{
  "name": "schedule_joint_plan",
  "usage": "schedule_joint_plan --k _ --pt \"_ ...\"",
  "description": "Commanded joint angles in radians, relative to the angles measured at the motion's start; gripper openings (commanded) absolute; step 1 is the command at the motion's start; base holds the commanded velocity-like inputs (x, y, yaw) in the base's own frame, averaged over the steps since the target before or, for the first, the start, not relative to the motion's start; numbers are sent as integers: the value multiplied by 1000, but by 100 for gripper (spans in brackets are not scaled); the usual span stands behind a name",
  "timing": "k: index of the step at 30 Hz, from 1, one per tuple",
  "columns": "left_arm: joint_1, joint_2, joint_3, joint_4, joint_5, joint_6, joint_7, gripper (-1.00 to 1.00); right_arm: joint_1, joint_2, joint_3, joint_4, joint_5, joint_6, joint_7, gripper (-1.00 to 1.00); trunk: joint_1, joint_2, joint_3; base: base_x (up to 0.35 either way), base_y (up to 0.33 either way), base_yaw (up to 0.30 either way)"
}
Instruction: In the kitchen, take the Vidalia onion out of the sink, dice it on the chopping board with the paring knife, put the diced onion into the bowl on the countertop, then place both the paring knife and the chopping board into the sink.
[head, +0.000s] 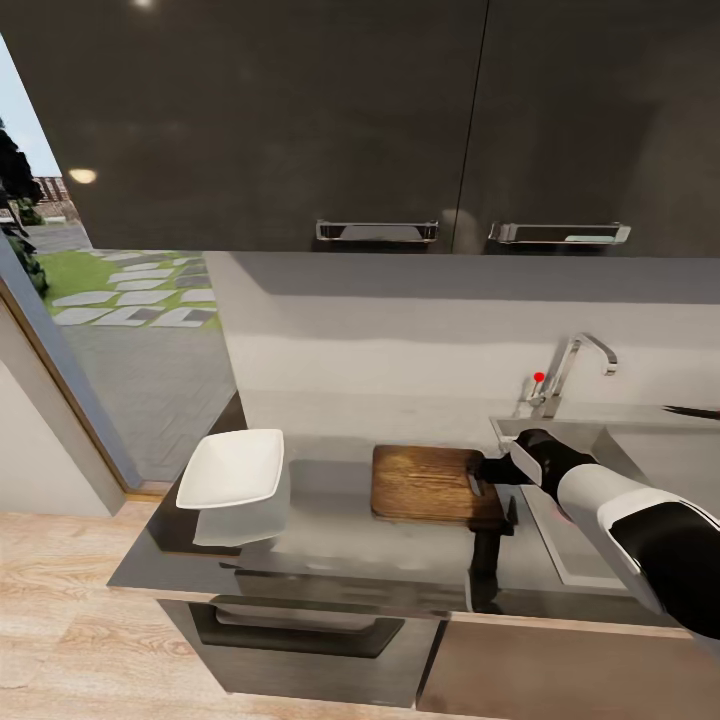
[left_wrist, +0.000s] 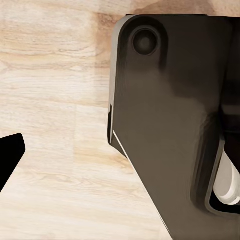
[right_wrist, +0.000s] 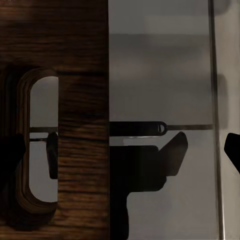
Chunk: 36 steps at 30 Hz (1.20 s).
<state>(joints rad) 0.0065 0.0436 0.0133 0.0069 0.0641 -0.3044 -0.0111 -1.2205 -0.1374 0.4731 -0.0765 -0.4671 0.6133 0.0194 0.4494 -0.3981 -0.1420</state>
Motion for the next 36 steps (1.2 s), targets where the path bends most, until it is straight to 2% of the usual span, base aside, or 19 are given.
schedule_joint_plan --k 1,12,16,19,24,29,36 --pt "0 0 0 1 6 -4 -1 100 -1 -1 8 -2 -5 5 2 100 1 -2 -2 0 0 0" --pt "0 -1 -1 1 6 -4 -1 100 -1 -1 8 -5 -8 -3 4 100 1 -2 -2 0 0 0" --pt "0 -1 -1 1 6 -4 -1 100 -1 -1 7 -9 -7 -18 29 100 1 -2 -2 0 0 0" --pt "0 -1 -1 1 6 -4 -1 100 -1 -1 8 -13 -7 -48 86 100 1 -2 -2 0 0 0" --pt "0 -2 -1 1 5 -5 -1 100 -1 3 10 -15 -6 -119 135 100 1 -2 -2 0 0 0" --pt "0 -2 -1 1 5 -5 -1 100 -1 3 11 -15 -5 -188 147 100 1 -2 -2 0 0 0" --pt "0 -2 -1 2 5 -5 -1 100 -1 1 12 -14 -5 -203 149 100 1 -2 -2 -9 0 0"
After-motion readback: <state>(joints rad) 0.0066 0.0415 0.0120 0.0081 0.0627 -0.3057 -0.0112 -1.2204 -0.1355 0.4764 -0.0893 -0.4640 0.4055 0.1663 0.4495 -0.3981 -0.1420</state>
